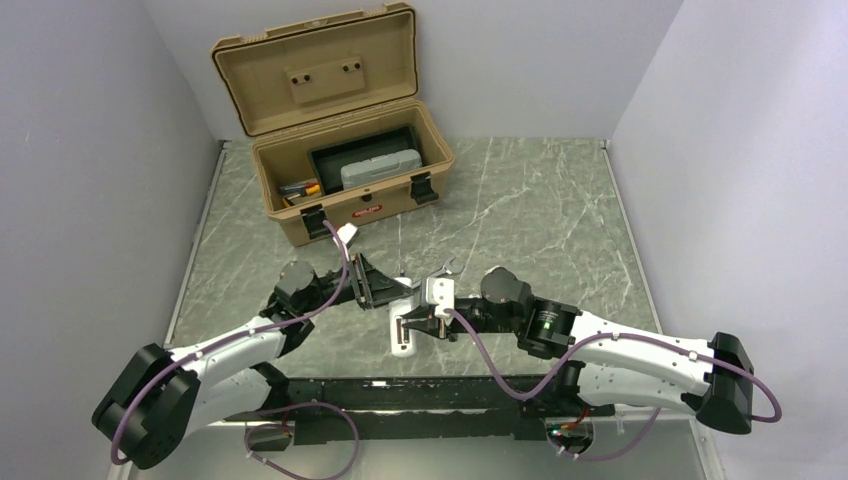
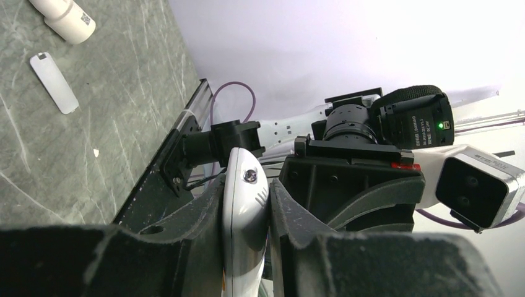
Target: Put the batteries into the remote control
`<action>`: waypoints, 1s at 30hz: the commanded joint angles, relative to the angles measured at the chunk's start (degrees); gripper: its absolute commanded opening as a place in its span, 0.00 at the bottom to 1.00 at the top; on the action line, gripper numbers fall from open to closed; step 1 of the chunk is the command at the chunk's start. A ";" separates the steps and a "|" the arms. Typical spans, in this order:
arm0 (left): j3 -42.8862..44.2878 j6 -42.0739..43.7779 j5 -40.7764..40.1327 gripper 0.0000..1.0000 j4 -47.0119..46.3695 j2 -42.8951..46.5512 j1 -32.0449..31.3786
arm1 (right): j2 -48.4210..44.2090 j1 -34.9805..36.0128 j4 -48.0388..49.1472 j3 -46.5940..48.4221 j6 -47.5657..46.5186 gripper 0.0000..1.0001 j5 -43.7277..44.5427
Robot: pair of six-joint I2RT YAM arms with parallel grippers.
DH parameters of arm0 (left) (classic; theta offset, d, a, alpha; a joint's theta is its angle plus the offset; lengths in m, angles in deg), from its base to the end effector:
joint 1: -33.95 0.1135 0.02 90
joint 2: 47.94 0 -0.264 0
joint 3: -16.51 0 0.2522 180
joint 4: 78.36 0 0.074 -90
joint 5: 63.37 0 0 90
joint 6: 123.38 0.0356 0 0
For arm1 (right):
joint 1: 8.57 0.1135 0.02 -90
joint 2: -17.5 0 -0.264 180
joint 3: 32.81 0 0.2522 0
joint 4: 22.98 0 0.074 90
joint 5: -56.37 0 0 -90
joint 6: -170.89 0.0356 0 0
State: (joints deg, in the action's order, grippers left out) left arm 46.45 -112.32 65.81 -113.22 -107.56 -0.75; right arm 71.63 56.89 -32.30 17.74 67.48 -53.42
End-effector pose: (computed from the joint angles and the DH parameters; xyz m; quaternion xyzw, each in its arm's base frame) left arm 0.1572 -0.1362 0.2255 -0.0099 0.6818 -0.7059 0.1914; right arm 0.0812 0.2068 0.2877 -0.5721 0.5270 0.3901 0.4927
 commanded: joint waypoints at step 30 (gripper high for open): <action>6.49 -7.21 1.28 0.00 -9.26 2.66 0.56 | -0.54 3.97 -9.60 -3.24 -5.05 0.13 5.92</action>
State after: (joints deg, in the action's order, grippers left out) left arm 46.89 -113.72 66.40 -113.13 -107.84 -0.60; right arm 70.91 59.68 -31.93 17.09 62.39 -49.07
